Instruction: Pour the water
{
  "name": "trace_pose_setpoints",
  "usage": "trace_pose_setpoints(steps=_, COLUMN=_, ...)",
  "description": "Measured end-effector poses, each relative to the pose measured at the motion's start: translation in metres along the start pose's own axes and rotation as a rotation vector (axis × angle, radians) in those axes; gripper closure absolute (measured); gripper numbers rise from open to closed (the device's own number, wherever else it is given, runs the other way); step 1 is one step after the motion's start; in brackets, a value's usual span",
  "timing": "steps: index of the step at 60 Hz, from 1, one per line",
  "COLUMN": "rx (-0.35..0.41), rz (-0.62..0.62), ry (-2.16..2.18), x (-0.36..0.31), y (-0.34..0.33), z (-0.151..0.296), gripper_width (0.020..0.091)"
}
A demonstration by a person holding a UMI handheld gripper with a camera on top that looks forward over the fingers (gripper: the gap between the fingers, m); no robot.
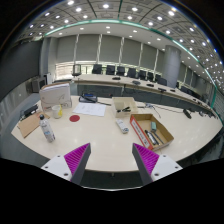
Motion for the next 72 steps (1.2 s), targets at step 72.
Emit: trace_pose_setpoints(steps=72, rx=0.213, rz=0.143, ry=-0.013, x=-0.395, y=0.264, z=0.018, gripper_width=0.0452)
Point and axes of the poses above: the point between the fingertips, and its own axes, seen from behind it with the camera up: x to the right, z up, y forward, the way the camera looks, the point moved 9 cm from there along -y, backward, against the way the camera looks, and after that the axes turned 10 degrees about -x, right-handed, at the moved point
